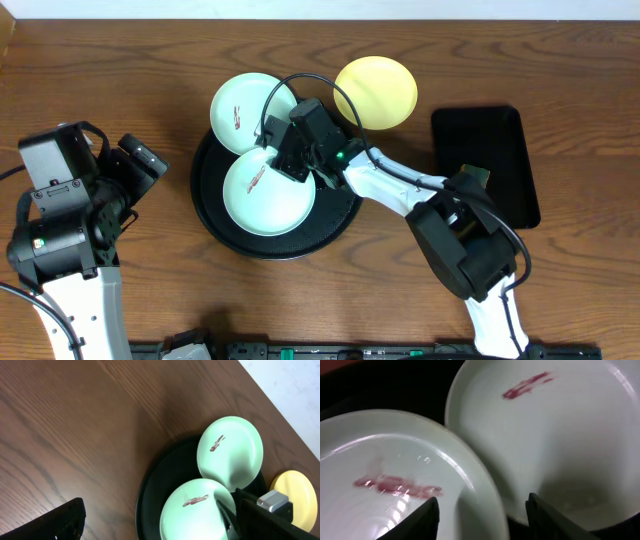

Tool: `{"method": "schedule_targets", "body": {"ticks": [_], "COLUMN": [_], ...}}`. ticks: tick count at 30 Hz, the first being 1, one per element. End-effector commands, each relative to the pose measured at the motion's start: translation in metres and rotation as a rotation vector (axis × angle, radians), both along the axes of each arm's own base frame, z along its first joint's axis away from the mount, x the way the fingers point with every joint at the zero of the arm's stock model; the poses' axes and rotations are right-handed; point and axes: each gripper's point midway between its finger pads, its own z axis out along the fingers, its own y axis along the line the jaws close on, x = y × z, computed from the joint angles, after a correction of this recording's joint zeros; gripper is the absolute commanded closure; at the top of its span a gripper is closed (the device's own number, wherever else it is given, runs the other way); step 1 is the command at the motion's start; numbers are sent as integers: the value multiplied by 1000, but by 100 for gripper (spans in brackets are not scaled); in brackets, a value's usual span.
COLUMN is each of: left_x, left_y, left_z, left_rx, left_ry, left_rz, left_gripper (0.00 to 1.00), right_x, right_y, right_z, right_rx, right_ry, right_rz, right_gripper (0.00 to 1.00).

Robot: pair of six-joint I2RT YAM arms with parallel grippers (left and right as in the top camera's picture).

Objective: Clean dirty plates on tray and stack at the side

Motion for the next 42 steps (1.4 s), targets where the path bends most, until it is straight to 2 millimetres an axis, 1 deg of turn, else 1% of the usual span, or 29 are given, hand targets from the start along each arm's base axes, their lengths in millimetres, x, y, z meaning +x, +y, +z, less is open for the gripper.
{"method": "schedule_targets", "body": {"ticks": [1,4,10,12,15,17,18,19,22,23,25,30,31,32,33,34,36,39,41,42], "left_x": [1,1,1,1,1,1,1,1,1,1,1,1,1,1,1,1,1,1,1,1], "left_y": [1,1,1,1,1,1,1,1,1,1,1,1,1,1,1,1,1,1,1,1], "left_z": [6,6,6,6,6,6,6,6,6,6,6,6,6,6,6,6,6,6,6,6], "left_rx": [5,5,5,5,5,5,5,5,5,5,5,5,5,5,5,5,5,5,5,5], "left_ry": [-15,-15,-15,-15,-15,-15,-15,-15,-15,-15,-15,-15,-15,-15,-15,-15,-15,-15,-15,-15], "left_rz": [4,4,4,4,4,4,4,4,4,4,4,4,4,4,4,4,4,4,4,4], "left_gripper": [3,3,3,3,3,3,3,3,3,3,3,3,3,3,3,3,3,3,3,3], "right_x": [6,7,6,6,6,7,7,7,9,10,11,10,8,7,6,4,-4,-13,-12,-11], "right_y": [4,5,4,4,4,4,4,4,5,5,6,4,1,-2,-5,-8,-11,-18,-26,-29], "right_z": [-2,-2,-23,-24,-24,-23,-23,-24,-20,-18,-11,23,28,32,34,34,30,15,1,-6], "right_rx": [5,9,-10,-13,-10,-8,-9,-9,-1,3,12,76,79,82,84,88,95,96,73,62], "right_ry": [-35,-40,-18,-16,-19,-20,-20,-20,-31,-36,-44,8,27,48,75,110,172,268,302,309], "right_rz": [-2,-2,-1,-2,-2,-3,-4,-4,-6,-6,-7,-79,-94,-111,-130,-139,-104,-69,-85,-94], "right_gripper": [48,48,48,51,62,64,66,71,98,99,99,99,93,70,61,61,62,66,70,71]}}
